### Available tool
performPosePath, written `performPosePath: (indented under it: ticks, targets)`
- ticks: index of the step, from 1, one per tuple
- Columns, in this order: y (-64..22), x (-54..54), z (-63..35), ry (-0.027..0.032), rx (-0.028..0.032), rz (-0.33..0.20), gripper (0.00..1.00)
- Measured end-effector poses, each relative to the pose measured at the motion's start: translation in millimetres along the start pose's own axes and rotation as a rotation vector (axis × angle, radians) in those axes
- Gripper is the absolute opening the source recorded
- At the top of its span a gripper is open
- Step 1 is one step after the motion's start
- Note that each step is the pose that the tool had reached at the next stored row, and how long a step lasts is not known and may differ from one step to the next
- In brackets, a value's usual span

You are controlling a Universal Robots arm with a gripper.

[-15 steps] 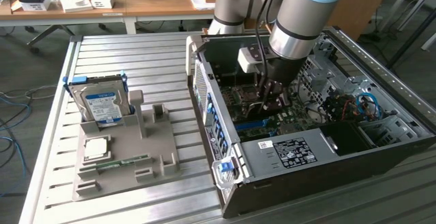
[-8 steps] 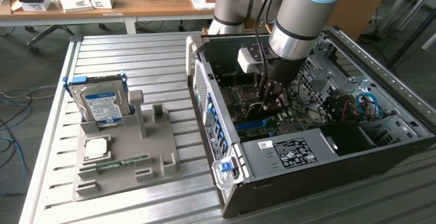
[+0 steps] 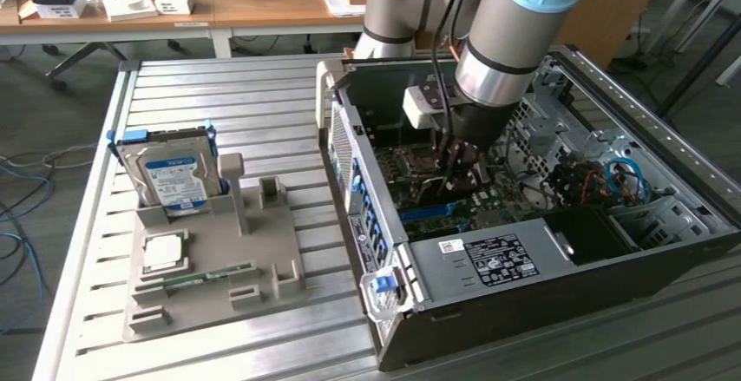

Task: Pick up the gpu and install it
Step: 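Insert the gpu into the slot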

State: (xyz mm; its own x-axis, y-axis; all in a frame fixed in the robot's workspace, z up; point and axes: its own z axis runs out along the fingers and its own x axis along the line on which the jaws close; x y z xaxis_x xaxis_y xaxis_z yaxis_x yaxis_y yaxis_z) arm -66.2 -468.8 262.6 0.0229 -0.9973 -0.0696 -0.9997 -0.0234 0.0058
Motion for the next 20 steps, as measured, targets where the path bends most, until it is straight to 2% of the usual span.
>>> performPosePath:
  ticks: [20]
  targets:
    - [1.9,-0.7,0.9,0.0001,0.0002,0.000,0.26]
